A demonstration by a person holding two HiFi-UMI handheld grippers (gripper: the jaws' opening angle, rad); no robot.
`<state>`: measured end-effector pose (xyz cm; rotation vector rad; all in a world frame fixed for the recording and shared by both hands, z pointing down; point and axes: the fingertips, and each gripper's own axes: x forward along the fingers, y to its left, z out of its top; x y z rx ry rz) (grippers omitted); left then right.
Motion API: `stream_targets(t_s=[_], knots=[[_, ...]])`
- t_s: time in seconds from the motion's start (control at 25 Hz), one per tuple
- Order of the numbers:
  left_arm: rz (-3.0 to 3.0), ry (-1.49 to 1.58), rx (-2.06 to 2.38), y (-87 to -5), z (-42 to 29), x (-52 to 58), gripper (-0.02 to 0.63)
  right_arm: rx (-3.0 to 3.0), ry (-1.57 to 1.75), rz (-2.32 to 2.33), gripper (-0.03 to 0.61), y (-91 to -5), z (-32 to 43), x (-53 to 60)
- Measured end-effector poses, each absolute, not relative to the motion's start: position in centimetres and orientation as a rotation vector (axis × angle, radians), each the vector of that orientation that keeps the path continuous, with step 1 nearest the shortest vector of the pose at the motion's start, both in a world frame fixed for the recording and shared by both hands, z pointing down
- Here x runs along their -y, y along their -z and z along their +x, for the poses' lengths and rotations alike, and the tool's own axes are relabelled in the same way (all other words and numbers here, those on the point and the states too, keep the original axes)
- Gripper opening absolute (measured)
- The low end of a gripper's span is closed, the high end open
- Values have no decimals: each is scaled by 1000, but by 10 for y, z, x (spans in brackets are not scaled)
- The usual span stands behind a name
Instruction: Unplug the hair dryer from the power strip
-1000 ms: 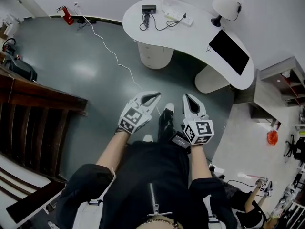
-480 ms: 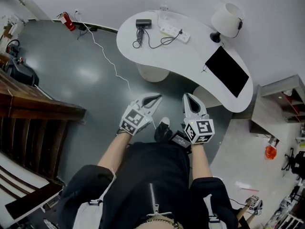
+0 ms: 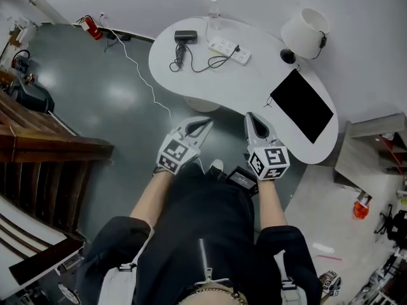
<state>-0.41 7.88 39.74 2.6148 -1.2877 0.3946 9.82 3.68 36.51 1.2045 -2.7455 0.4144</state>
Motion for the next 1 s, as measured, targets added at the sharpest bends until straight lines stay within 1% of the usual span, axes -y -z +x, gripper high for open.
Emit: stream_targets(t_s=[0.44,0.72,1.0], knots=[[2601,-386,1321,-400,-15,-22,14,2754,-376,1151,5,-365,89,22],[2684,-413,1197,-407,-10,48,14,2739,-346,1213,5,-363,84,88],[2711,-442,1107,-410,-20,135,14,2676,-366,1262,5,-372,80,162]])
